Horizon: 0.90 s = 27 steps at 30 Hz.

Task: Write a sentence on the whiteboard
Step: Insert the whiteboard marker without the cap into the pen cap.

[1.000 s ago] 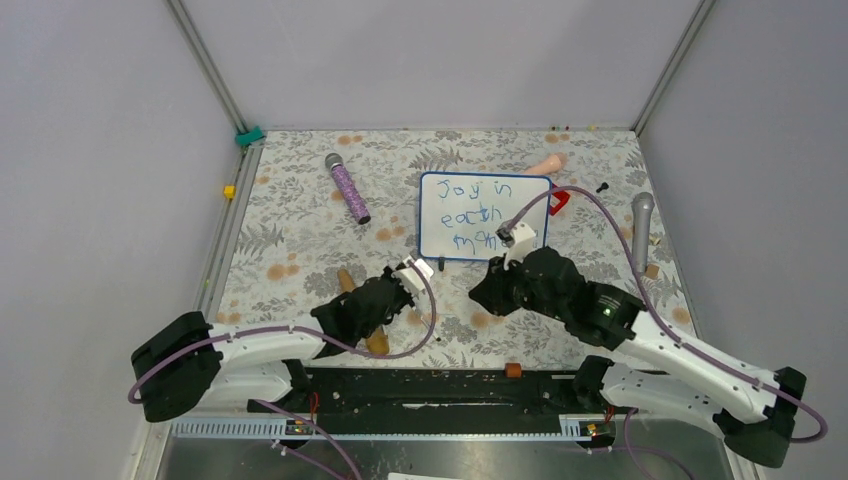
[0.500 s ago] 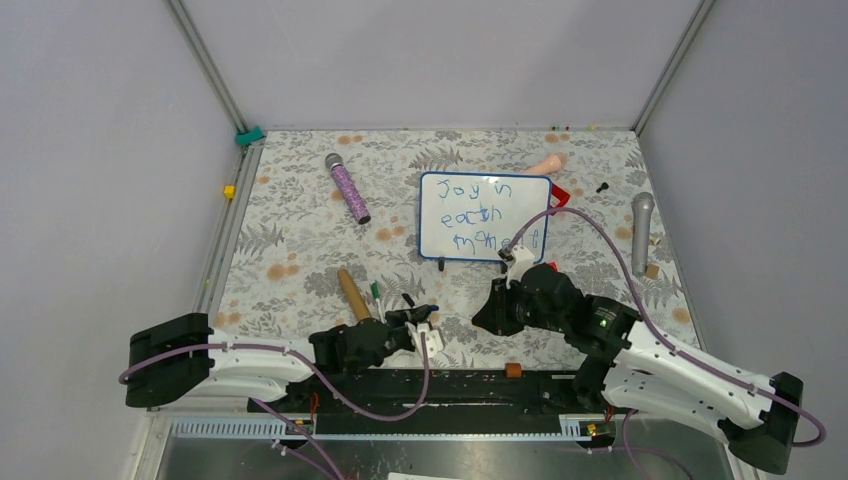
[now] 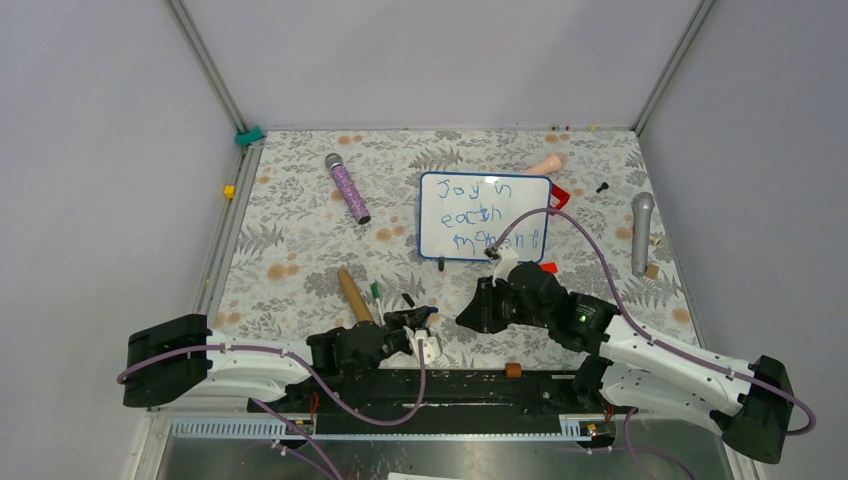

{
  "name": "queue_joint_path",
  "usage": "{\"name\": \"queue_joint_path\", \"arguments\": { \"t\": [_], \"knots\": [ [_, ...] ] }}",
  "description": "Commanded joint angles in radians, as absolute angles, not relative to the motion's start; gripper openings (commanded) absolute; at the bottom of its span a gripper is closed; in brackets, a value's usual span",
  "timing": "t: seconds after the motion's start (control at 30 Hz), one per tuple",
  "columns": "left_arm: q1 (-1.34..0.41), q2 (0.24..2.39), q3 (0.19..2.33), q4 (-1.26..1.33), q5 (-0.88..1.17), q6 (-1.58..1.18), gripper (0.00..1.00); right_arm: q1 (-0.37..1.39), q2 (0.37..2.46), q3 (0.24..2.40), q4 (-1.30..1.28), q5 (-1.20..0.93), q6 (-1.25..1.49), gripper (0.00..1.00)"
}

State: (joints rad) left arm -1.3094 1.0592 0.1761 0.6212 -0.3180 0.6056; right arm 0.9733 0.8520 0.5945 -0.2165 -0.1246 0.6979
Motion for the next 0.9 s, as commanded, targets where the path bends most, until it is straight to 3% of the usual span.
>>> {"name": "queue_joint_path", "arguments": {
  "t": [0.0,0.87],
  "knots": [
    [-1.319,1.044,0.176,0.689,-0.3,0.62,0.0,0.979,0.869,0.61,-0.16,-0.144,0.71,0.0],
    [-1.326,1.028,0.161,0.698,-0.295,0.632,0.0,0.978,0.914,0.644,-0.193,-0.061,0.723,0.0]
  ]
}}
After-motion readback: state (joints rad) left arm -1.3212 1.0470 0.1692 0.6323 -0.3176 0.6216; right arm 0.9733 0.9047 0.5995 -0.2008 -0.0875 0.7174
